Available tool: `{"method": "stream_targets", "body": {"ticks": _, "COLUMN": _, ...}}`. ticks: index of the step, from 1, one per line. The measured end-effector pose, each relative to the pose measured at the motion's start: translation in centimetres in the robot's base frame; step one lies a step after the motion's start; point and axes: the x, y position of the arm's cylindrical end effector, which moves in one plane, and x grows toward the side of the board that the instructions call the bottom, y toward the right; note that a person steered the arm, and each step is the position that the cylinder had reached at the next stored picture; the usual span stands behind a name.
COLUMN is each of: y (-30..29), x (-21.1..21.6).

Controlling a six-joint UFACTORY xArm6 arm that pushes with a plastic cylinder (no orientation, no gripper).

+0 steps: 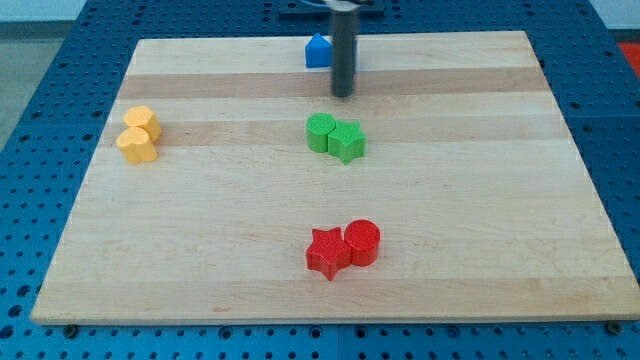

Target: Move the yellow hexagon away from the yellow heart

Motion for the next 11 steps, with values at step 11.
{"method": "stream_targets", "body": {"ticks": 11, "y": -16.2, "x": 5.4}}
